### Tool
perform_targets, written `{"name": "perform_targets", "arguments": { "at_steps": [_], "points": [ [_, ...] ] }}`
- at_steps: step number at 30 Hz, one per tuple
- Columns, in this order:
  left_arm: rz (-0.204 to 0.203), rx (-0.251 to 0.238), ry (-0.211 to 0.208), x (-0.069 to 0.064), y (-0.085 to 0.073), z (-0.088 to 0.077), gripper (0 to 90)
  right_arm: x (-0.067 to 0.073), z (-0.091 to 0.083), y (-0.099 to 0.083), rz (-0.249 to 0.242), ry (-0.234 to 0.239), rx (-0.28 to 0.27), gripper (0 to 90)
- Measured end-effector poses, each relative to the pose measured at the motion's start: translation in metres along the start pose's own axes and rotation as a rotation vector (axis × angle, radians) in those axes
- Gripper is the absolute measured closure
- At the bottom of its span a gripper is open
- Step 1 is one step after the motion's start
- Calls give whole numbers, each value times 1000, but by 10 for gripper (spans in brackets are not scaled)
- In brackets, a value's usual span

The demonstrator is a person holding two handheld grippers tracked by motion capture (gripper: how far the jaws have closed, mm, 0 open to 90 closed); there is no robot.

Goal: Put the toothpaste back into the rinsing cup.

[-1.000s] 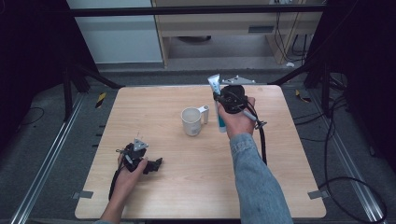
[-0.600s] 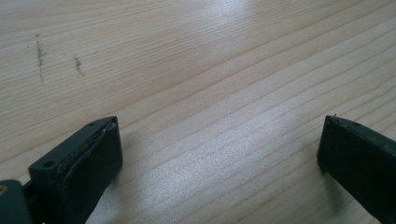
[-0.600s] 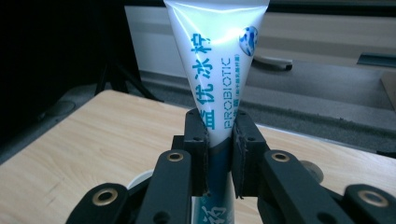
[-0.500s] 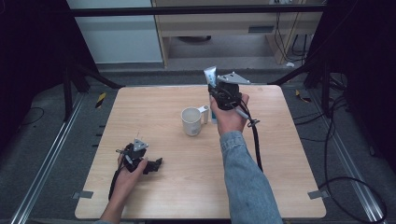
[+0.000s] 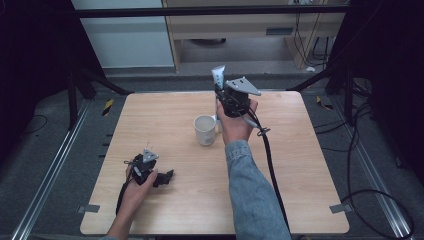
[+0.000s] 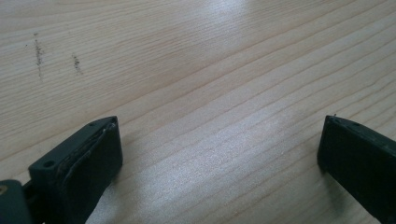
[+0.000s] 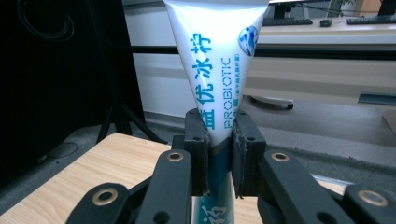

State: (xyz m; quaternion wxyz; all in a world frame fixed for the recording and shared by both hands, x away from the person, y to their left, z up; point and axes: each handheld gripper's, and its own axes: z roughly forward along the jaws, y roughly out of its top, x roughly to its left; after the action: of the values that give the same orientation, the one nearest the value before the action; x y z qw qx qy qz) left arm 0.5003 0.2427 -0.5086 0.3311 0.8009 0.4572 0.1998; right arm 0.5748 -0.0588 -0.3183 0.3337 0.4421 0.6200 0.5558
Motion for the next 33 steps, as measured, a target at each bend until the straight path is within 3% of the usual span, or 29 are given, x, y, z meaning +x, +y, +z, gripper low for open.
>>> {"name": "perform_targets", "arguments": {
  "at_steps": [18, 33],
  "points": [
    [1, 1, -1, 0, 0, 0, 0, 16, 14, -9, 14, 3, -30, 785],
    [1, 1, -1, 0, 0, 0, 0, 28, 28, -18, 15, -44, -68, 784]
  ]
}}
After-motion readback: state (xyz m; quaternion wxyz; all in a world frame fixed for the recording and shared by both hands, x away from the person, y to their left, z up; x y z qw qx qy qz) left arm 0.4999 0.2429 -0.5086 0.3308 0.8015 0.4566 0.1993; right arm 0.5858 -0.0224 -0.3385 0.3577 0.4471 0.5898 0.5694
